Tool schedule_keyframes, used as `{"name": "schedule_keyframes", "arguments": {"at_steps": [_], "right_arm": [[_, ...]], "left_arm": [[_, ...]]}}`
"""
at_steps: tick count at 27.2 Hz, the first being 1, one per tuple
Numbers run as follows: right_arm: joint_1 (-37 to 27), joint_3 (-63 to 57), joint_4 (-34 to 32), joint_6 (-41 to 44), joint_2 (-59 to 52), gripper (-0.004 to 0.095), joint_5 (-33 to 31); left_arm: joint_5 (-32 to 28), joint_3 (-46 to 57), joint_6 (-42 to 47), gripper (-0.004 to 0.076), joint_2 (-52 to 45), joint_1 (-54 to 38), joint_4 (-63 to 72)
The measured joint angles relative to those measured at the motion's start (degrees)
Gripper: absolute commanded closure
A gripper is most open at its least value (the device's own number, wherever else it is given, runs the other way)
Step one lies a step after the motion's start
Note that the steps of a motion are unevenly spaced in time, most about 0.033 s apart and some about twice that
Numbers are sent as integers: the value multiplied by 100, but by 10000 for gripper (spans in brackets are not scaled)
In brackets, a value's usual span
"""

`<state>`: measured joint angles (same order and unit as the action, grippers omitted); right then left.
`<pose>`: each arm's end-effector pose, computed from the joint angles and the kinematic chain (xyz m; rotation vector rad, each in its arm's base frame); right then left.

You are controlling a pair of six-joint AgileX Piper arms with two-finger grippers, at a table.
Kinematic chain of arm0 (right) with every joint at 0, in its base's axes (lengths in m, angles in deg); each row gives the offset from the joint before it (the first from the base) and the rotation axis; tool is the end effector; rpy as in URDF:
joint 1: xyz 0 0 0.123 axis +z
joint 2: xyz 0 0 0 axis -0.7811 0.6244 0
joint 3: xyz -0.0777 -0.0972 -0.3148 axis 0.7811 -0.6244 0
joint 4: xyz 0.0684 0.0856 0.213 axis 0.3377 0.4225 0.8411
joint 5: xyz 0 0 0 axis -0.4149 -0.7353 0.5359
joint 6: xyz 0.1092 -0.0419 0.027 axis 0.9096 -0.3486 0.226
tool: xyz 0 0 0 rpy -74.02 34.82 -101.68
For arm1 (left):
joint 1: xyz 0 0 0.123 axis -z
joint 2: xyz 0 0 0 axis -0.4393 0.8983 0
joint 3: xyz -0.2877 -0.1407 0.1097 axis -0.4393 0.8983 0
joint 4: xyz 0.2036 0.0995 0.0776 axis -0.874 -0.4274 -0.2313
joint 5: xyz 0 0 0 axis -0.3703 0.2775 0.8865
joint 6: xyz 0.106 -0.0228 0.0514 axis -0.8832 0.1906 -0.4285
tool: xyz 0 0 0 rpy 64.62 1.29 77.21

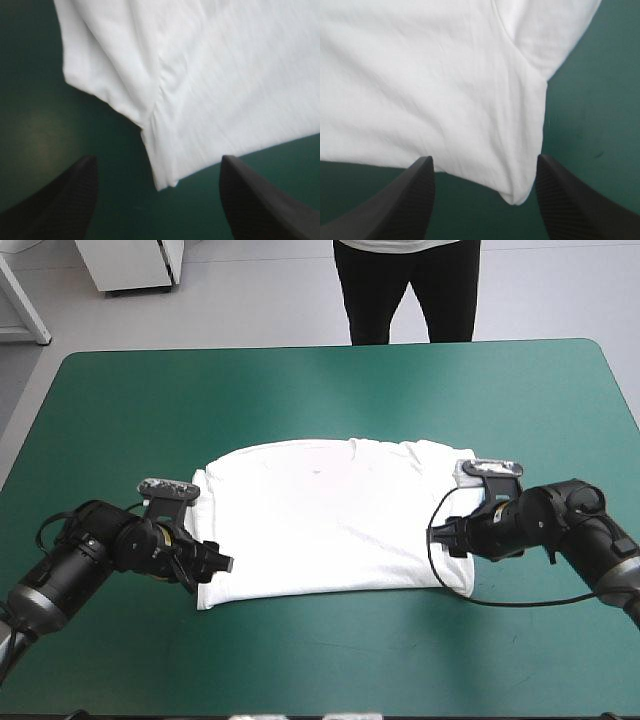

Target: Fold the cloth

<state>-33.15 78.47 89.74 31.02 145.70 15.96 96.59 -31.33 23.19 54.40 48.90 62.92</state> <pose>0.2029 0.0801 0.3279 -0.1154 2.7041 0.3189 0.1730 -0.0676 0.3184 0.2494 2.7567 -0.1042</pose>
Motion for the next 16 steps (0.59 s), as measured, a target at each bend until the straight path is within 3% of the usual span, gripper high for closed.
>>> {"name": "schedule_keyframes", "arguments": {"at_steps": [10,16], "right_arm": [[0,1513,-648,122,0,395,-809],[0,1710,-838,200,0,399,-948]], "left_arm": [[605,-1300,-421,214,321,-1207,-196],[428,-1837,-739,214,1613,-1610,-36]]}}
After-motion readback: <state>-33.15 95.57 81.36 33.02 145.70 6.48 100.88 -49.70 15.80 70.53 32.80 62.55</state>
